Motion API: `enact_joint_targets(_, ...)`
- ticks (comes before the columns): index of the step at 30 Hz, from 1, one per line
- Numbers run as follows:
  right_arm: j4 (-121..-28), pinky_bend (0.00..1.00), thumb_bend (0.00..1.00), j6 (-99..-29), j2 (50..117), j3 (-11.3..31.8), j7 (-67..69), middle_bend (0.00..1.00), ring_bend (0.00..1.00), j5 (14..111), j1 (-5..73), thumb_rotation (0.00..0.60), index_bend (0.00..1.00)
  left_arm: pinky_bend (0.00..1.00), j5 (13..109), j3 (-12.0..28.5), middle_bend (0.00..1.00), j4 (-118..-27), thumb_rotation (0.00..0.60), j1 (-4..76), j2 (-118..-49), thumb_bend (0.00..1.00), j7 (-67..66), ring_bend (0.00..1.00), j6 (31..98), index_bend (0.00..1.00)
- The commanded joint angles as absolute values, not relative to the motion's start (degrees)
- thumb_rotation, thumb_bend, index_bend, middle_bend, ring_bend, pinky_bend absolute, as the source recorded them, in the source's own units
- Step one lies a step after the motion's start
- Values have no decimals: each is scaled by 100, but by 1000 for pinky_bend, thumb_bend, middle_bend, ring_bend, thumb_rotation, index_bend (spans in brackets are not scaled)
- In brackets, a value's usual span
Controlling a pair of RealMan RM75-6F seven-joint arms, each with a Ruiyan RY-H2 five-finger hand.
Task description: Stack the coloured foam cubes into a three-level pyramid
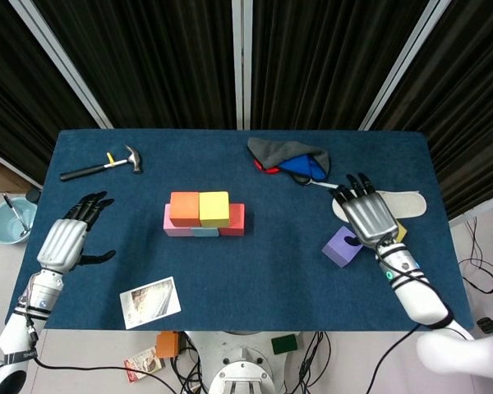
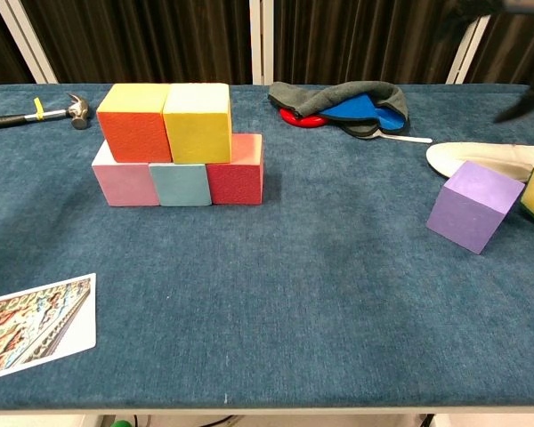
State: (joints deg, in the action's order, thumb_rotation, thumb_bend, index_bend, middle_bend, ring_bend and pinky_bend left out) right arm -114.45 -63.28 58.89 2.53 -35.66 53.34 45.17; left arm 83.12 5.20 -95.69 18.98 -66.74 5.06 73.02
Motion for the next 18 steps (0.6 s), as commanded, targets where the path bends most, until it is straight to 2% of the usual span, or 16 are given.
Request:
enact_joint_targets(1,-10818,0,0,-5933,5443,-476,-2674,169,11,6785,3853,600,193,177,8299,531,59,-9776,596,1916,-6601,106,328,32,7299,131)
enact_joint_targets(10,-9151,0,0,-5645,6270,-647,-2100,125,4,8216,3775,600,196,179,8184,547,59,-10260,593,1918,-6495,106,-91,31,7308,132)
enact_joint_targets(18,-8246,0,0,-5588,6897,-582,-1734,108,2,8981,3933,600,194,178,8062,549,59,-10367,594,1903,-6471,106,-177,31,7287,131)
